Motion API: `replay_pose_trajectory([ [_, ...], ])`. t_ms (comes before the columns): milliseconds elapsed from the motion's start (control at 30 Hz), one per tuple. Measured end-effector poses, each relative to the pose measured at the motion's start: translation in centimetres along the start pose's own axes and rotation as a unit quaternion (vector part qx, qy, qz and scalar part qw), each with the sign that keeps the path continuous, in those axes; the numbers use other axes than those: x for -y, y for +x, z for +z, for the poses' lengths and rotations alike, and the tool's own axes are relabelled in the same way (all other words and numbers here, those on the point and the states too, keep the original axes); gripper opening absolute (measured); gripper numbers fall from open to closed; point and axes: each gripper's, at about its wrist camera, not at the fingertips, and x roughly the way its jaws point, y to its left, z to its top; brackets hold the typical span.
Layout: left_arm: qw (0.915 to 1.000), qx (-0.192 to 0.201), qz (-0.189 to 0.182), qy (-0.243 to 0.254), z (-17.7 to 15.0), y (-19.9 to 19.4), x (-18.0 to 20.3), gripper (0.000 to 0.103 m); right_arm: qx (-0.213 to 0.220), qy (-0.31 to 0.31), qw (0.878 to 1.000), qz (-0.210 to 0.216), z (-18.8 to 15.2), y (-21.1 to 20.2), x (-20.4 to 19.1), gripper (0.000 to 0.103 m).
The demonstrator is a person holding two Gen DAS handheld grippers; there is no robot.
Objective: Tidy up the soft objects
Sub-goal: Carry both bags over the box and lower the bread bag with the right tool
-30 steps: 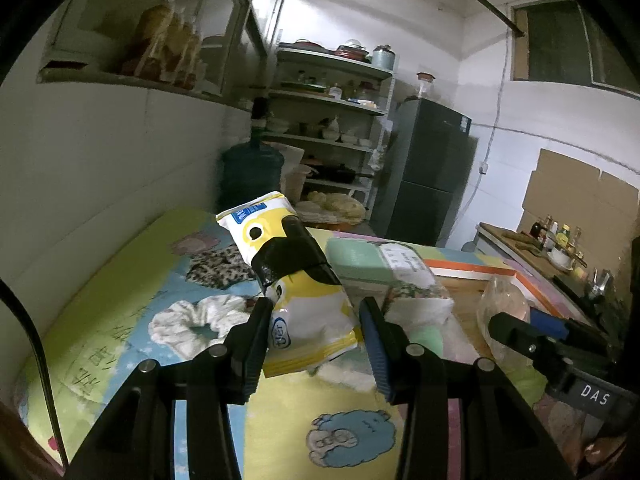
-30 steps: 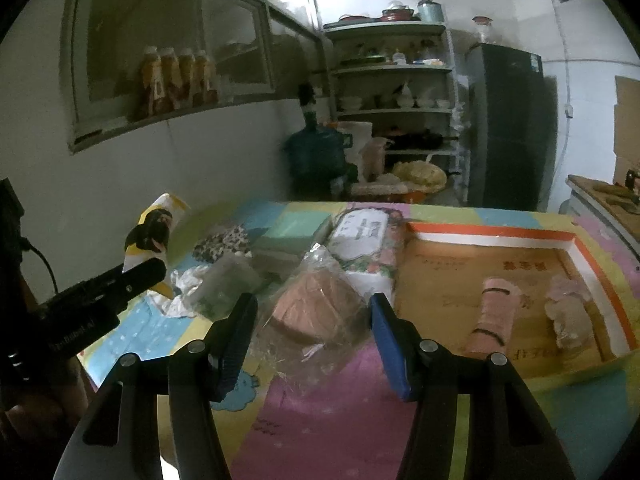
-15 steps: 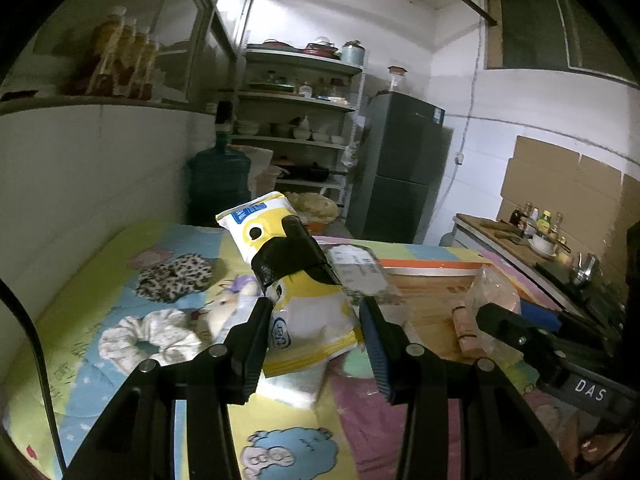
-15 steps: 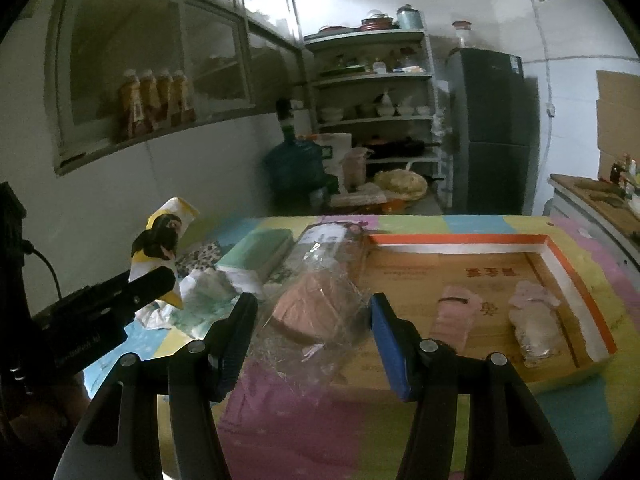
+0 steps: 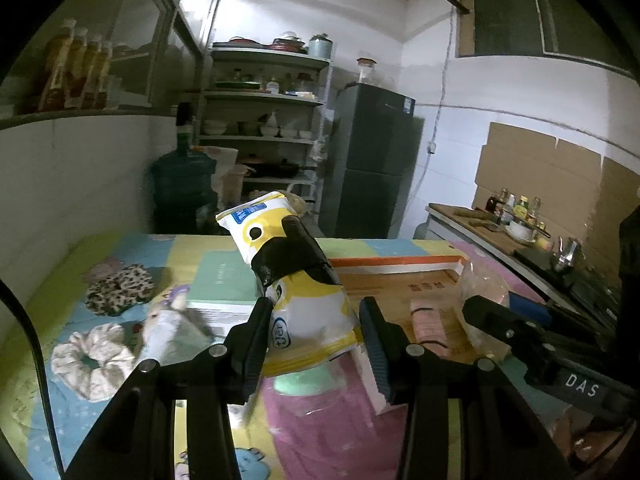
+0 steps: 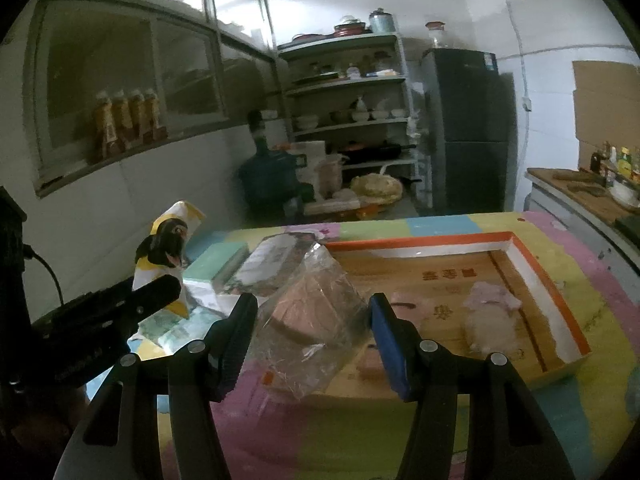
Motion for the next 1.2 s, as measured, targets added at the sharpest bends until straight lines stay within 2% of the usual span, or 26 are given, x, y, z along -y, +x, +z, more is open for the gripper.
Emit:
replay_pose_trajectory([
  [467, 0.9989, -0.012, -0.036, 0.029, 0.7, 2.7, 4.3, 0.045, 0.006, 0.025, 0.999, -0.024, 0.2, -0.1, 4.2, 0.059],
  [1200, 0.9914, -0.064, -0.098, 0.06, 2.4, 9.4, 11.4, 0.045, 0.028, 0.046, 0.994, -0.092, 1.9, -0.7, 12.6, 0.059],
])
